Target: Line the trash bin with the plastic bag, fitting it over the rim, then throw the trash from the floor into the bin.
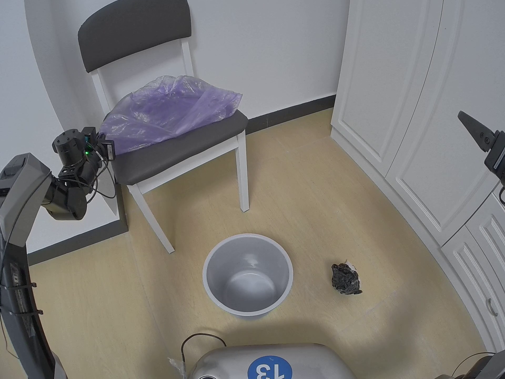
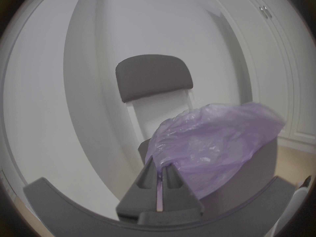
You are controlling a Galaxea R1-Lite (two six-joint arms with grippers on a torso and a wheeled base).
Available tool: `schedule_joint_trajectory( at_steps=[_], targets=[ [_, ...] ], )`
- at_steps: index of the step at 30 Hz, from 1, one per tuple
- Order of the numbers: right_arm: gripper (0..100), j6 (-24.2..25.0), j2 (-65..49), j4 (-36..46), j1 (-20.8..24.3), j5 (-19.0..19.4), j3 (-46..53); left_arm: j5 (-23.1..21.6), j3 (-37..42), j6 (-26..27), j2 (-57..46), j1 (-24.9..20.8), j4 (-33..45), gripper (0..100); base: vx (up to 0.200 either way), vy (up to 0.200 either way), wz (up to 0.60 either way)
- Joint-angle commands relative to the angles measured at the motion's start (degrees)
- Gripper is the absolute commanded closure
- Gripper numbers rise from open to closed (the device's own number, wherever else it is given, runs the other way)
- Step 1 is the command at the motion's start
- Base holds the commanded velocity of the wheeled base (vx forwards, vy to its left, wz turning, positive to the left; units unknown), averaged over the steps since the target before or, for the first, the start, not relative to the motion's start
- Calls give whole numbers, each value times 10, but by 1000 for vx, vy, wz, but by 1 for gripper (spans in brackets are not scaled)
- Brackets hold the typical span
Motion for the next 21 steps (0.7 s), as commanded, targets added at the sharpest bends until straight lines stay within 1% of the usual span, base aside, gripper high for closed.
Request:
schedule_joint_trajectory(
  at_steps=[1,3,7,11,12,13,20,21],
  targets=[
    [0,14,113,-87,94,-114,-11,-18,72,-32,-137,-54,22,100,0,0,0],
    [0,8,145,-129,109,-141,-3,-18,83,-34,-166,-64,35,100,0,0,0],
    [0,-15,167,-185,129,-143,25,-18,114,-35,-220,-84,51,100,0,0,0],
    [0,-23,167,-193,137,-142,24,-14,153,-48,-257,-112,51,100,0,0,0],
    [0,-23,166,-194,146,-142,22,-12,165,-50,-272,-128,53,100,0,0,0],
    [0,-23,164,-193,151,-142,25,-11,170,-49,-280,-134,54,100,0,0,0],
    [0,-19,164,-193,156,-140,55,16,182,-42,-310,-143,84,100,0,0,0],
    [0,-17,164,-193,157,-137,81,16,198,-43,-322,-141,87,100,0,0,0]
  ],
)
